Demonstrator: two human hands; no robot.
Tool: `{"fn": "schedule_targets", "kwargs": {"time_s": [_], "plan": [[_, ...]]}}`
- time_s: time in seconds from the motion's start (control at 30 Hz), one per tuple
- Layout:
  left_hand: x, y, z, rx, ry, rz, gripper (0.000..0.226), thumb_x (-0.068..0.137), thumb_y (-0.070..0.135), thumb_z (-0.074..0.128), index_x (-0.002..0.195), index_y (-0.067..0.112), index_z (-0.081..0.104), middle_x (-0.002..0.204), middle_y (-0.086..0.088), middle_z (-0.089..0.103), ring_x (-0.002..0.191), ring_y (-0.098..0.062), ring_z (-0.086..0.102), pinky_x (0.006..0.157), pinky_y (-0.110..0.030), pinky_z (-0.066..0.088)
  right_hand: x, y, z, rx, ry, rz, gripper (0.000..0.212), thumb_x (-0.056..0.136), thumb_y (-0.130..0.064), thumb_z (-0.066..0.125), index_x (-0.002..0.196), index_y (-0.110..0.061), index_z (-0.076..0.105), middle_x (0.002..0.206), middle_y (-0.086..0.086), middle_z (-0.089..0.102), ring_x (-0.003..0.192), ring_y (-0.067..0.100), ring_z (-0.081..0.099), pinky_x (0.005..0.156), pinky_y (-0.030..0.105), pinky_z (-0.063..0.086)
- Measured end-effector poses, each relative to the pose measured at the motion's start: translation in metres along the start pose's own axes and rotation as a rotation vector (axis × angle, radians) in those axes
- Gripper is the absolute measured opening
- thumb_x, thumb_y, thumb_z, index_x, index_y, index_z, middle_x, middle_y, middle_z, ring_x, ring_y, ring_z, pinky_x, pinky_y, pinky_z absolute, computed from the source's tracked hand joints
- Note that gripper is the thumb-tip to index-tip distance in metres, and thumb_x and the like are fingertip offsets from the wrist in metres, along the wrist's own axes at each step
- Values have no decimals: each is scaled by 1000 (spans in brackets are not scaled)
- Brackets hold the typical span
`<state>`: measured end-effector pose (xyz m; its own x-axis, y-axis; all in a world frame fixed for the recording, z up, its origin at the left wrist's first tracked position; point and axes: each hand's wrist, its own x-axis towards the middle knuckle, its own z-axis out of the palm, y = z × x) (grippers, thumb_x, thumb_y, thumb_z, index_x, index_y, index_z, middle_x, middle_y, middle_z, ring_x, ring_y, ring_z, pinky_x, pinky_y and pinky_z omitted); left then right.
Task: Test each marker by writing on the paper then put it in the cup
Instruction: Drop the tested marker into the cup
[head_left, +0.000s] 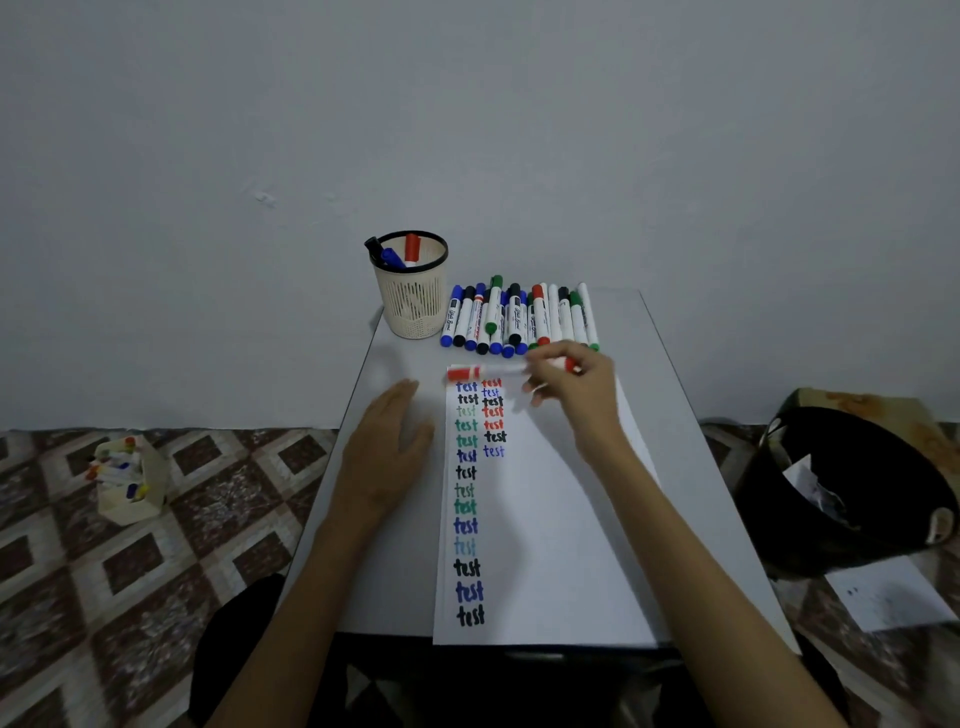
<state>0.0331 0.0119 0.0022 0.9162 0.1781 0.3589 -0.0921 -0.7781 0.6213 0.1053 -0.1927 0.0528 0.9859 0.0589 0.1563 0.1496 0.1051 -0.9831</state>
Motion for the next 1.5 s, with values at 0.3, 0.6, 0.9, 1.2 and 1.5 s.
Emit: {"fn": "schedule_targets", "kwargs": {"time_s": [0.3, 0.6, 0.9, 1.2, 1.5], "plan": [[-11, 10, -5, 63, -27, 256, 51, 91, 44, 26, 113, 9, 56, 100, -9, 61, 85, -20, 59, 71, -34, 51, -41, 18, 43, 281, -199, 185, 14, 83, -1, 69, 96, 0, 62, 74, 13, 64, 56, 19, 58, 48, 25, 46], [-14, 12, -6, -61, -129, 340, 37, 95, 40, 30, 106, 14, 54, 95, -3, 67, 73, -7, 63, 63, -12, 51, -45, 25, 43, 205, -293, 149, 13, 79, -1, 75, 85, 4, 66, 71, 17, 66, 56, 24, 60, 51, 25, 48], [-13, 5, -5, -33, -78, 365, 40, 95, 54, 25, 110, 26, 50, 76, 1, 69, 56, -6, 62, 50, -17, 50, -42, 21, 39, 191, -325, 117, 12, 77, 1, 76, 78, -5, 66, 76, 22, 64, 59, 28, 58, 51, 27, 47], [-13, 7, -5, 21, -58, 310, 39, 91, 59, 35, 115, 31, 48, 73, 9, 58, 60, -4, 55, 54, -20, 50, -35, 17, 30, 322, -208, 125, 18, 85, 5, 64, 74, -5, 53, 63, 11, 61, 48, 18, 53, 42, 23, 42], [-5, 1, 2, 91, -131, 324, 46, 79, 55, 47, 105, 21, 62, 107, 2, 54, 95, -11, 47, 81, -26, 42, -40, 17, 19, 238, -175, 174, 15, 79, 4, 71, 78, -4, 58, 84, 21, 68, 72, 32, 65, 50, 31, 53]]}}
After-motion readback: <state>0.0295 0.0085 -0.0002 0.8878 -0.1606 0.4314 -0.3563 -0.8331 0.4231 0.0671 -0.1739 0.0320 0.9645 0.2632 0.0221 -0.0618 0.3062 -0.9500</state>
